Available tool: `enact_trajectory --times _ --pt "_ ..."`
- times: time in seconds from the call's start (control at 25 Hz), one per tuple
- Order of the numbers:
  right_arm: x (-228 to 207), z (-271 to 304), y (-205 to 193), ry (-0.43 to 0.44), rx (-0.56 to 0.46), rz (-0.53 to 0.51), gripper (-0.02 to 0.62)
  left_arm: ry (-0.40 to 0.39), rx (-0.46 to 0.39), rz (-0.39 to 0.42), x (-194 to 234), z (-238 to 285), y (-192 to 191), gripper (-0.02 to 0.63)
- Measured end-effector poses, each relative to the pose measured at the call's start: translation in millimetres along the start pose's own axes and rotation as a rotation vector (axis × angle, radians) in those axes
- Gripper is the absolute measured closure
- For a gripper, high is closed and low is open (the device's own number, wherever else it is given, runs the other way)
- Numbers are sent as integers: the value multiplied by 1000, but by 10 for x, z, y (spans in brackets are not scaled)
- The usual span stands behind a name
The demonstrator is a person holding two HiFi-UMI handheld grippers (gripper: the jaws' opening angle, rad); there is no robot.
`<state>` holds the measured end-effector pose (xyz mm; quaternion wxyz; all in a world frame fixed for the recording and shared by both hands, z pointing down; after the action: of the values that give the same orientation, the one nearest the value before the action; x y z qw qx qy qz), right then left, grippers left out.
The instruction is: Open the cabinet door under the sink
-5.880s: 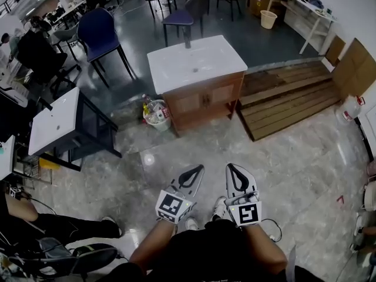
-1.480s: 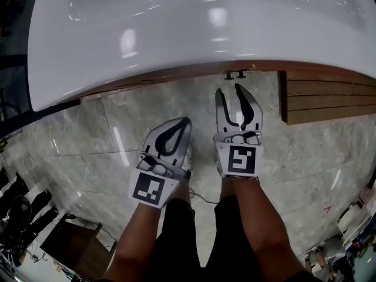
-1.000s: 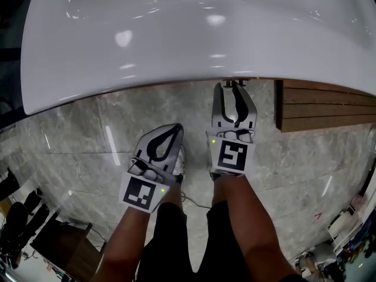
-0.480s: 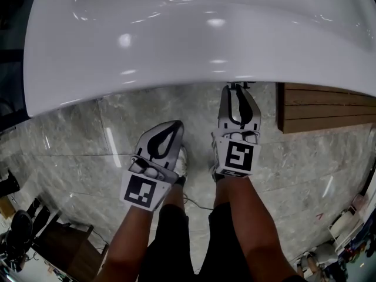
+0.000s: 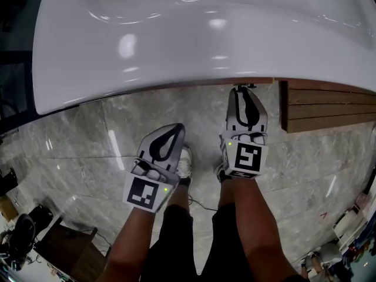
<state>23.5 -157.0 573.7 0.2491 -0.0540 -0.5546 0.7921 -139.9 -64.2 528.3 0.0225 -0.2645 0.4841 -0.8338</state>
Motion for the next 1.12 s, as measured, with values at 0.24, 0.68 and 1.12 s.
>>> enact_trajectory --times 0.24,0.68,1.12 --pt "95 -150 -27 -47 6 28 502 -25 9 23 84 -122 -9 583" --pt "355 -554 -137 -180 34 92 503 -82 44 71 202 -518 -166 583" --pt "677 -900 -198 -235 46 122 503 -38 22 51 151 -834 -423 583"
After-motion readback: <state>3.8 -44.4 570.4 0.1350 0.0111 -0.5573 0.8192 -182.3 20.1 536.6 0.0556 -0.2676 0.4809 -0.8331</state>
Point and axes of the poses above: the fingertips, and each gripper's own axes: z forward along the fingers, x to its left, y out of its top, the point moved 6 cm from there along -z, backward along the fingers, and after that the axes turned 11 degrees about -z, right-handed, at the moved point
